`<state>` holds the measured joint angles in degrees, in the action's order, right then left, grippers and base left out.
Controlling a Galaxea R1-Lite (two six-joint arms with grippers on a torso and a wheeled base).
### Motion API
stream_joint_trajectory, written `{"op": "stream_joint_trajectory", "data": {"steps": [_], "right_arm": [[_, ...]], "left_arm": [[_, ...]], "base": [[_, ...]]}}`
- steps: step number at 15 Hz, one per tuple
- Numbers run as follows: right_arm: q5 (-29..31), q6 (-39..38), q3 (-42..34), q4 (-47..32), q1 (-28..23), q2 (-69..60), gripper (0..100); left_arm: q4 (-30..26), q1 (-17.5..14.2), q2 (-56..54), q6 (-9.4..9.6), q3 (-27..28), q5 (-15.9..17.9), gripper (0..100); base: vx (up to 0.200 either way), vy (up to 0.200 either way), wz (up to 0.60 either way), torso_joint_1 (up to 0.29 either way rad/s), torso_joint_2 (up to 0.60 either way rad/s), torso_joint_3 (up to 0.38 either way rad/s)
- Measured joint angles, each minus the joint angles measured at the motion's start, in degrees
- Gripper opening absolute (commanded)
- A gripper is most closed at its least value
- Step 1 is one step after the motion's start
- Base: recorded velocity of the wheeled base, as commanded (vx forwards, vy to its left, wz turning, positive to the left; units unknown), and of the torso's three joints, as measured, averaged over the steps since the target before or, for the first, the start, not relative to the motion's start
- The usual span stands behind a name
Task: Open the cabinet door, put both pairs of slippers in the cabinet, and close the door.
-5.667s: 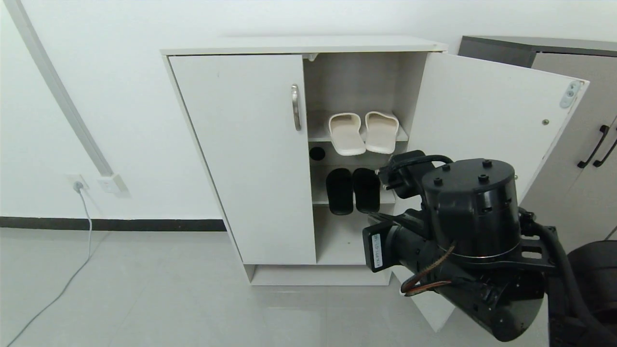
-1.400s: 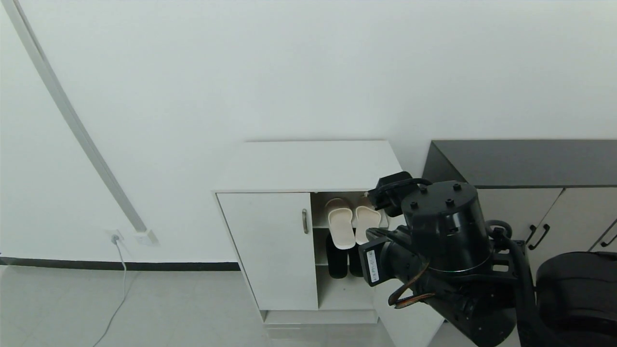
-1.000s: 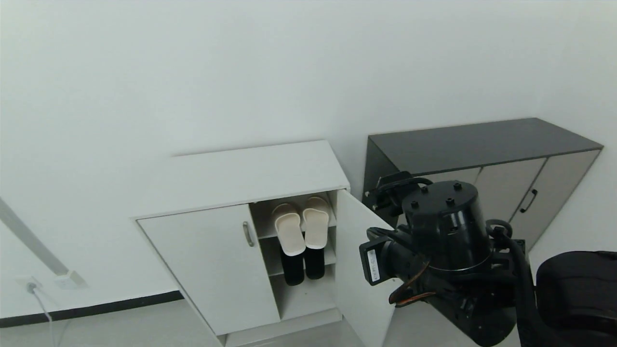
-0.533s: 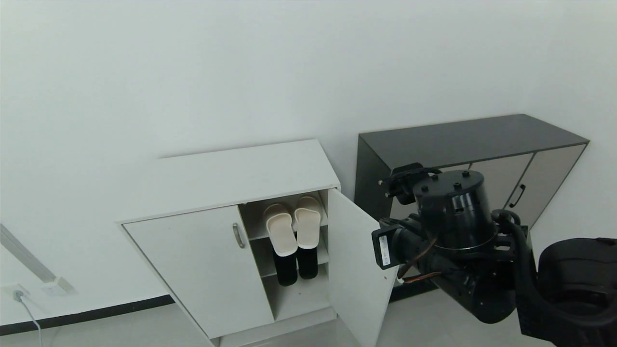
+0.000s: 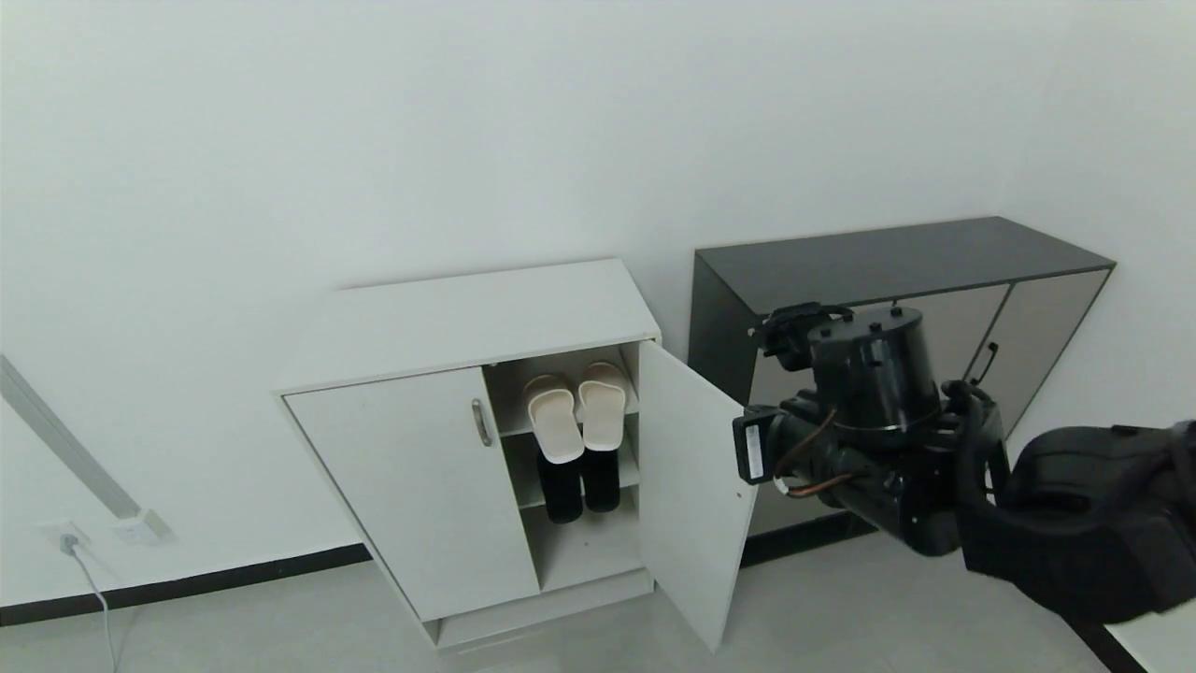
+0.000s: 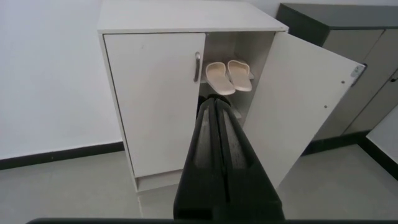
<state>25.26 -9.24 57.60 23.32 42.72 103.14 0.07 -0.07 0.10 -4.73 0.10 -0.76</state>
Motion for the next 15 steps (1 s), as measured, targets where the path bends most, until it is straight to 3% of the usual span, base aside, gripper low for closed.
{"op": "stream_joint_trajectory", "data": {"steps": [4,7,15], "right_arm": [[-7.1,-0.1,8.4,0.1,-10.2,6.4,0],[-8.8,-0.6,12.6,0.2,-14.1,11.6,0],[-9.0,-1.5,20.7,0.4,-16.1,23.5,0]], "left_arm": [[0.0,0.0,0.0,0.06,0.0,0.0,0],[0.0,0.0,0.0,0.06,0.0,0.1,0],[0.0,0.0,0.0,0.00,0.0,0.0,0]], "base": [[0.000,0.000,0.00,0.000,0.00,0.000],[0.000,0.000,0.00,0.000,0.00,0.000],[0.000,0.000,0.00,0.000,0.00,0.000]]}}
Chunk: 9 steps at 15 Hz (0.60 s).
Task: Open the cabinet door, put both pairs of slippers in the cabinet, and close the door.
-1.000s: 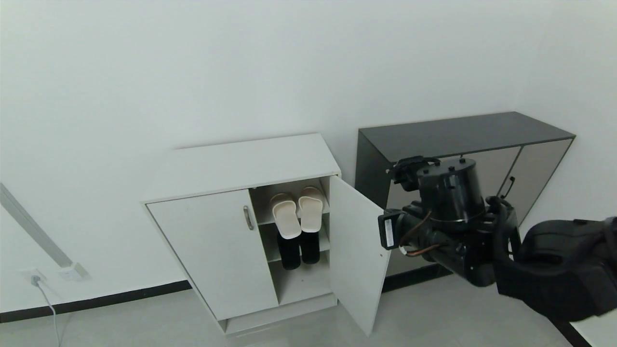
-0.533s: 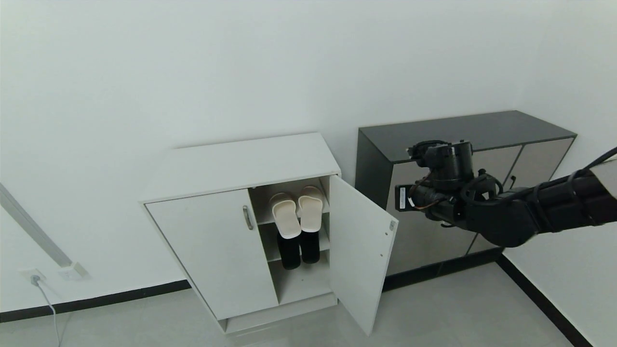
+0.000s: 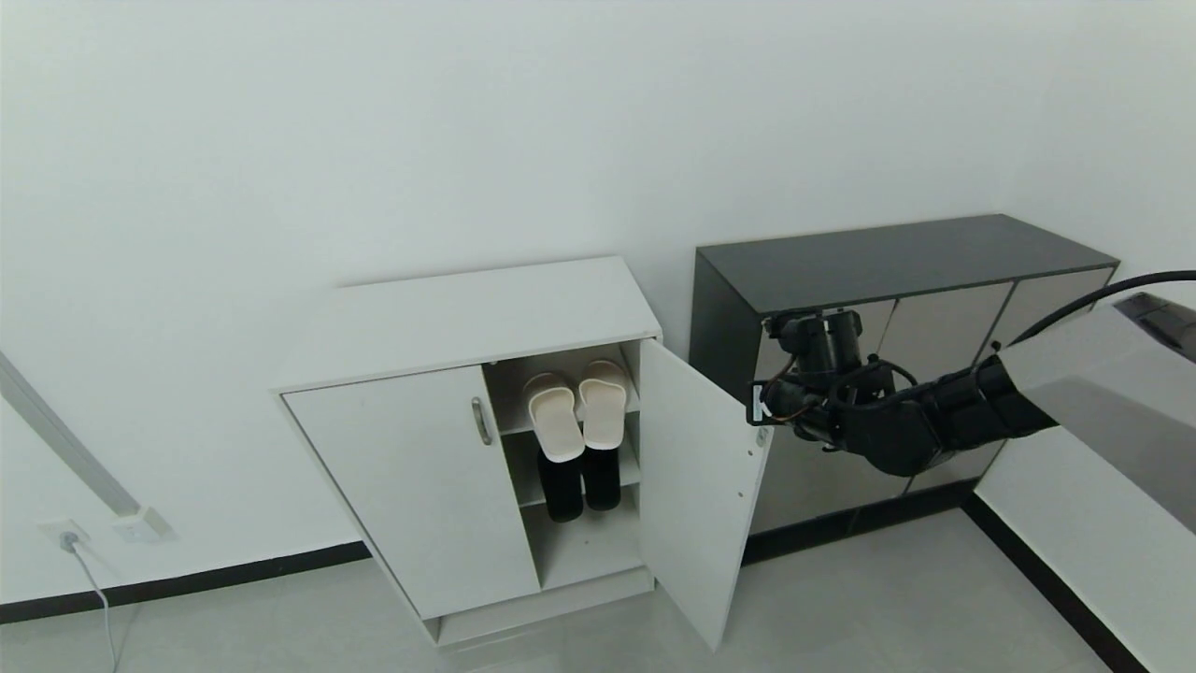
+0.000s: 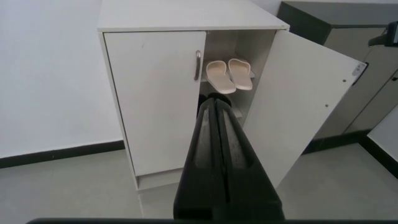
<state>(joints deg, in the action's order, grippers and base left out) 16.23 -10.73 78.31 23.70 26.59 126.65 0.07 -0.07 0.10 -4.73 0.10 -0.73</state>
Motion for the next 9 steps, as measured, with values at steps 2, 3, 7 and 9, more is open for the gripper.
{"op": "stream_joint_trajectory", "data": {"steps": [2,3,7,9], "right_arm": [[0.1,0.0,1.1,0.0,-0.3,1.7,0],[0.2,0.1,1.6,0.0,-0.3,2.5,0],[0.3,0.1,3.1,0.1,-0.4,4.2,0],[0.3,0.2,3.2,0.0,-0.3,4.4,0]], "left_arm": [[0.0,0.0,0.0,0.02,0.0,0.0,0],[0.0,0.0,0.0,0.00,0.0,0.0,0],[0.0,0.0,0.0,0.00,0.0,0.0,0],[0.0,0.0,0.0,0.00,0.0,0.0,0]], "base": [[0.000,0.000,0.00,0.000,0.00,0.000],[0.000,0.000,0.00,0.000,0.00,0.000],[0.000,0.000,0.00,0.000,0.00,0.000],[0.000,0.000,0.00,0.000,0.00,0.000]]}}
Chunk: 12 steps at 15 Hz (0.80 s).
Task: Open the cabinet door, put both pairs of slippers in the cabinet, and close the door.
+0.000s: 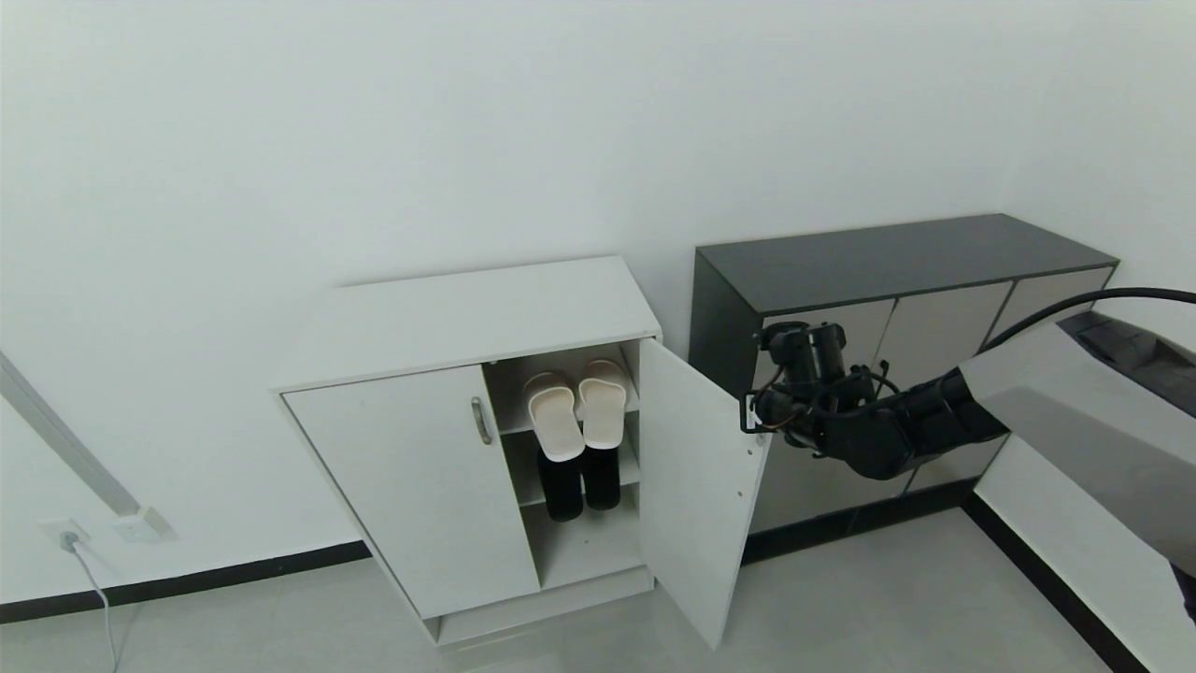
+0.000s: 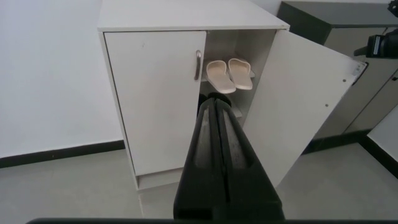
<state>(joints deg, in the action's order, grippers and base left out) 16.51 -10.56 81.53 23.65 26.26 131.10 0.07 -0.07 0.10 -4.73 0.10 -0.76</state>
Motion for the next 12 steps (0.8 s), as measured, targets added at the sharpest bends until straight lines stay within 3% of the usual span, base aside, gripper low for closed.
{"op": "stream_joint_trajectory", "data": {"steps": [6,12], "right_arm": [[0.1,0.0,-0.8,0.0,2.1,0.0,0],[1.9,-0.3,-4.0,0.9,9.6,-1.8,0]], "left_arm": [[0.0,0.0,0.0,0.00,0.0,0.0,0],[0.0,0.0,0.0,0.02,0.0,0.0,0]], "base": [[0.000,0.000,0.00,0.000,0.00,0.000],[0.000,0.000,0.00,0.000,0.00,0.000]]}}
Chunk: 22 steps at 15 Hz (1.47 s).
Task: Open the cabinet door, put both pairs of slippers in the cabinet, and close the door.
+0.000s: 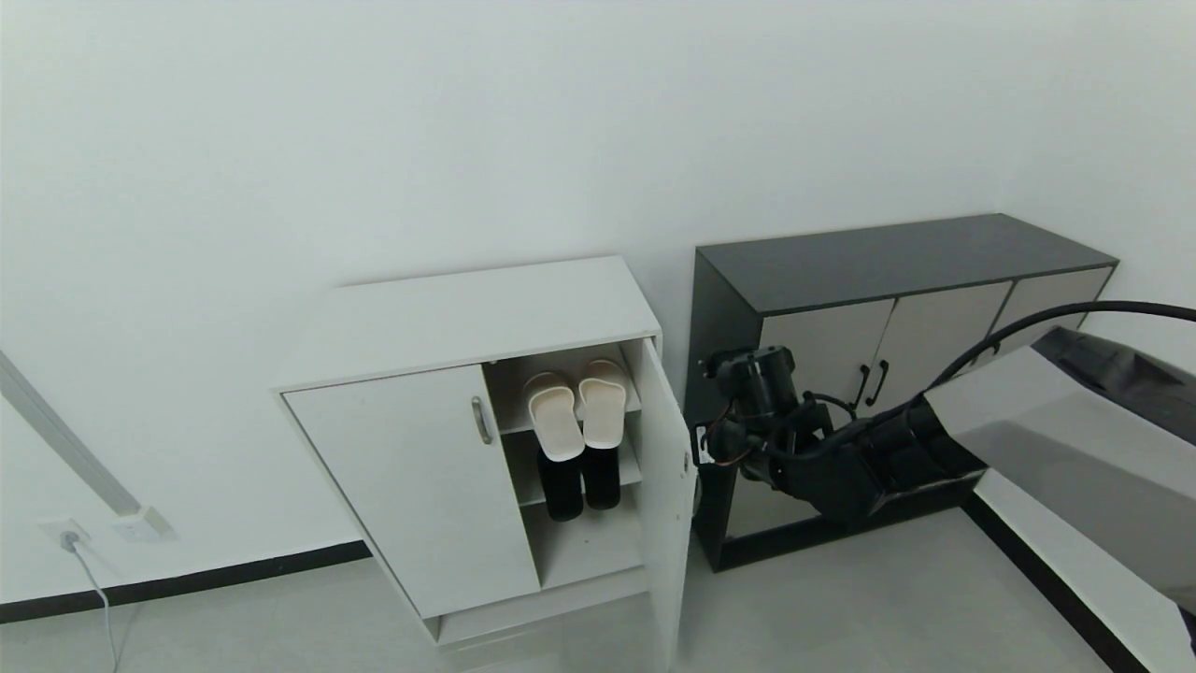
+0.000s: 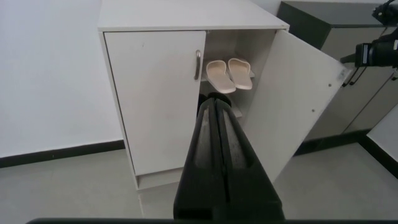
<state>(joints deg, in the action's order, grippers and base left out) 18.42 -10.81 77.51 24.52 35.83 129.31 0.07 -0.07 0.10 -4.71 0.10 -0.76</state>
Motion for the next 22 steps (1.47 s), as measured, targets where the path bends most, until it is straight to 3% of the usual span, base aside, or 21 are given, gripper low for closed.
{"op": "stream_joint_trajectory", "data": {"steps": [8,13,22], "right_arm": [[-0.2,4.1,-8.0,5.4,4.8,-6.3,0],[-1.1,4.0,-8.7,5.3,5.1,-6.6,0],[-2.5,4.6,-16.9,15.1,4.5,-7.2,0]], "left_arm": [[0.0,0.0,0.0,-0.02,0.0,0.0,0],[0.0,0.0,0.0,-0.02,0.0,0.0,0],[0.0,0.0,0.0,-0.02,0.0,0.0,0]], "base": [[0.000,0.000,0.07,0.001,0.00,0.000],[0.000,0.000,0.60,0.050,-0.10,-0.058],[0.000,0.000,0.00,0.000,0.00,0.000]]}}
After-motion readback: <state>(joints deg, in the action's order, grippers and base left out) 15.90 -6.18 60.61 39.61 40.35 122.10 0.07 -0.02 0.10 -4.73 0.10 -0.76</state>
